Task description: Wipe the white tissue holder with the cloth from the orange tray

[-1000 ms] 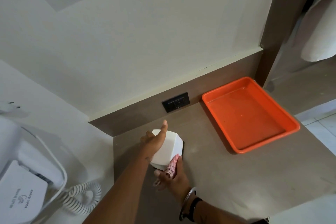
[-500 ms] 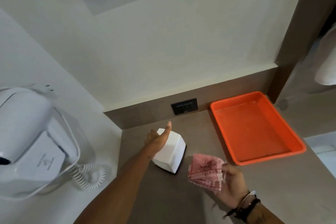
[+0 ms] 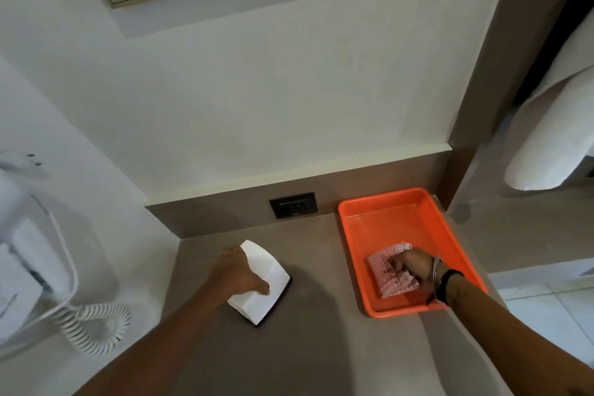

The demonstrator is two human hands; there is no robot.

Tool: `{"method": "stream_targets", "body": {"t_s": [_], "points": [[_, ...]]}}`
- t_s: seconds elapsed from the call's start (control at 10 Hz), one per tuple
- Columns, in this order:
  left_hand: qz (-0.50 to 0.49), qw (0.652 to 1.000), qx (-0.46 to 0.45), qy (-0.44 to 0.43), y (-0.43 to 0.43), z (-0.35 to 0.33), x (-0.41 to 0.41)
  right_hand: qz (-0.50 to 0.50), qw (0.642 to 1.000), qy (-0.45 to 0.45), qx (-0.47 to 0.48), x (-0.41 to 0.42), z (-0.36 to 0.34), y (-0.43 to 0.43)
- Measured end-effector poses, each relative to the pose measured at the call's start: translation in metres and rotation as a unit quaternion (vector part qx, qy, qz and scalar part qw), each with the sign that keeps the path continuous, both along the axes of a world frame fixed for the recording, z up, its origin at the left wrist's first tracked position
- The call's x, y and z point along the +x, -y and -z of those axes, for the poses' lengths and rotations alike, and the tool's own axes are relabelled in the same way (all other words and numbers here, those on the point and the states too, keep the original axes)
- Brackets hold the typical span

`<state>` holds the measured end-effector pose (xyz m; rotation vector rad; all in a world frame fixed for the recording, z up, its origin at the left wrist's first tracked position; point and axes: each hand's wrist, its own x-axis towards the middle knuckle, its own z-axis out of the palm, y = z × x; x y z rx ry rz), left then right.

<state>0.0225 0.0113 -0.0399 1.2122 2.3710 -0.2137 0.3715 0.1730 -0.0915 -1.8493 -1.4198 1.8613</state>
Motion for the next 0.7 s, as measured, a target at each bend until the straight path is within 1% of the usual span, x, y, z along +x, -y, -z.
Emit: {"method": "stream_targets", "body": {"t_s": [0.1, 0.2, 0.3, 0.4, 0.5, 0.6, 0.7], "points": [[0.187, 0.980, -0.035, -0.056, -0.003, -0.005, -0.013, -0.027, 0.999, 0.043, 0.015, 0.002, 0.015, -0.009], [0.518, 0.816, -0.063, -0.246, -0.003, -0.011, -0.024, -0.046, 0.995, 0.085, 0.022, -0.003, 0.034, -0.014], [0.644, 0.680, -0.014, -0.349, -0.005, -0.013, -0.029, -0.096, 0.984, 0.136, 0.057, -0.013, 0.043, -0.014], [0.721, 0.604, 0.048, -0.337, -0.012, -0.020, -0.036, -0.107, 0.958, 0.242, 0.114, -0.017, 0.051, -0.007], [0.734, 0.581, 0.099, -0.338, -0.017, -0.019, -0.038, -0.105, 0.951, 0.260, 0.135, -0.010, 0.042, 0.002], [0.731, 0.576, 0.115, -0.347, -0.021, -0.014, -0.045, -0.111, 0.924, 0.304, 0.204, -0.013, 0.016, 0.013], [0.716, 0.575, 0.131, -0.375, -0.018, -0.012, -0.049, -0.040, 0.942, 0.236, 0.237, -0.019, -0.009, 0.022]]}}
